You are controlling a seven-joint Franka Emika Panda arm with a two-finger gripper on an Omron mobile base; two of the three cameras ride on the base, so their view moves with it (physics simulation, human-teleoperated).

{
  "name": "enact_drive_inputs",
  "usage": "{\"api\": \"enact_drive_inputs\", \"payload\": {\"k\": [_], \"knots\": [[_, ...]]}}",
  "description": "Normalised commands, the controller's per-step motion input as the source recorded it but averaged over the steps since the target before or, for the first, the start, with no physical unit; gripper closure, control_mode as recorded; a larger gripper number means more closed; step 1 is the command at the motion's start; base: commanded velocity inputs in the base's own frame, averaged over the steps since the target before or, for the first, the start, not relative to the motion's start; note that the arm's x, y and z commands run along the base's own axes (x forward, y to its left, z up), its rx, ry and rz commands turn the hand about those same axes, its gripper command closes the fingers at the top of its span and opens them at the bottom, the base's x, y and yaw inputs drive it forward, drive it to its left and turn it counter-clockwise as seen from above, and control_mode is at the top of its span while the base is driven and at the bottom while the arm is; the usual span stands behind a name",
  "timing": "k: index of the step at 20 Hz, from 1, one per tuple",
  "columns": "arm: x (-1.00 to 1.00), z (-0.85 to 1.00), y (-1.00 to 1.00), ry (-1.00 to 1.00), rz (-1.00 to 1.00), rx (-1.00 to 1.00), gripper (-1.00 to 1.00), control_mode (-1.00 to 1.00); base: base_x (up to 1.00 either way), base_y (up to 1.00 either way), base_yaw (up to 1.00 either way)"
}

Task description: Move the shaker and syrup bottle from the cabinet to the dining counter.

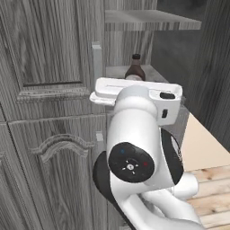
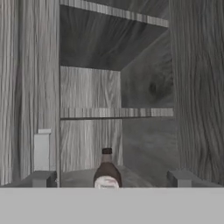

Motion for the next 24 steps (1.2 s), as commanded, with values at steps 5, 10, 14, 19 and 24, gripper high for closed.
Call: {"api": "enact_drive_inputs", "payload": {"k": [5, 10, 14, 19, 24], "knots": [[0.6, 0.0, 0.0, -0.06, 0.0, 0.0, -1.0, -1.0, 0.0, 0.0, 0.0], [0.55, 0.0, 0.13, 0.0, 0.0, 0.0, -1.0, -1.0, 0.0, 0.0, 0.0], [0.48, 0.0, 0.3, 0.0, 0.0, 0.0, -1.0, -1.0, 0.0, 0.0, 0.0], [0.45, 0.0, 0.3, 0.0, 0.01, 0.0, -1.0, -1.0, 0.0, 0.0, 0.0], [0.53, 0.0, 0.1, 0.0, 0.0, 0.0, -1.0, -1.0, 0.0, 0.0, 0.0]]}}
